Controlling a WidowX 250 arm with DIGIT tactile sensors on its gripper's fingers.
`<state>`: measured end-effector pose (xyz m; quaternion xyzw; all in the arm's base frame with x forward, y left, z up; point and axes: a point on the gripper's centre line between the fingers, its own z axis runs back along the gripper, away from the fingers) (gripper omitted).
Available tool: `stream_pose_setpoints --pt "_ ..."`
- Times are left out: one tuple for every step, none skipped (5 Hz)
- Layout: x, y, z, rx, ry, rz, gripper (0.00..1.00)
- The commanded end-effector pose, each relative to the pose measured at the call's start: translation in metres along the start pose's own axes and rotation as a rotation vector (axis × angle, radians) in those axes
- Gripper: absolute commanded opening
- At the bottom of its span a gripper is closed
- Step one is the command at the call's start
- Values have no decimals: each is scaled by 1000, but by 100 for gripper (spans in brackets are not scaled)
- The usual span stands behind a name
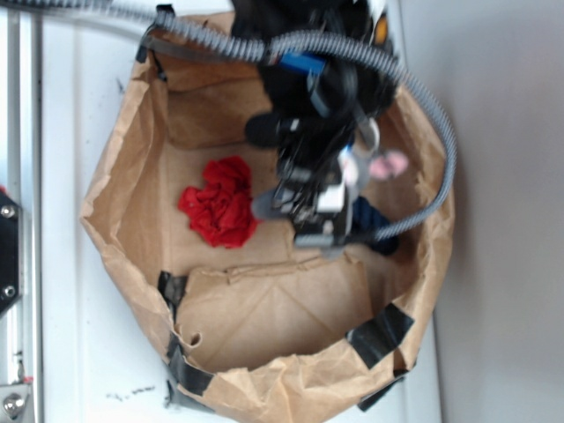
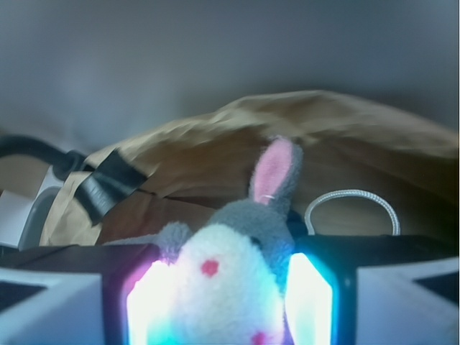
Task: Grab the gray animal.
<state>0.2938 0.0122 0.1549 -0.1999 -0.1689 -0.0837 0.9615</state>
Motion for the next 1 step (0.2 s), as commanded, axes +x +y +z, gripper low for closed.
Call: stream_pose_setpoints --pt "-16 -12 46 255 260 137 0"
